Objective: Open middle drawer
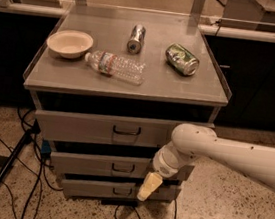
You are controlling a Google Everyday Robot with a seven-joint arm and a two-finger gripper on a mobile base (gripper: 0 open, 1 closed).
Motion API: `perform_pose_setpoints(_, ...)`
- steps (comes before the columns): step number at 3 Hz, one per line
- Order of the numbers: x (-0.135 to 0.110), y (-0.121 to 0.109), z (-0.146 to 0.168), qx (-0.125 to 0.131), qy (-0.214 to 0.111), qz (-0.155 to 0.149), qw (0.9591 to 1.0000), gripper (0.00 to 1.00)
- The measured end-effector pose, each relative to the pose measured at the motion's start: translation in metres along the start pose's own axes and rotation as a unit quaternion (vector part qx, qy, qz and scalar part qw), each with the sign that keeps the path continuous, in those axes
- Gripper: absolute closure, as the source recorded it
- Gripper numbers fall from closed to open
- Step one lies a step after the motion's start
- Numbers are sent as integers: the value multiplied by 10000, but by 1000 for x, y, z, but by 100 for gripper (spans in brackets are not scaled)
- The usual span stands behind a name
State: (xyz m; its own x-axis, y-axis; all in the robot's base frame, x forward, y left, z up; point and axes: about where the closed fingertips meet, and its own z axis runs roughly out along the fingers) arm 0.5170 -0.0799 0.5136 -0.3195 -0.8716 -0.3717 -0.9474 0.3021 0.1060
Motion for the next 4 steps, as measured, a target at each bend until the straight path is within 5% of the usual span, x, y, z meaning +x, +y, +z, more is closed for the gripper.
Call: perform_pose_setpoints(4,-11,-33,43,47,-220,342,9992,0)
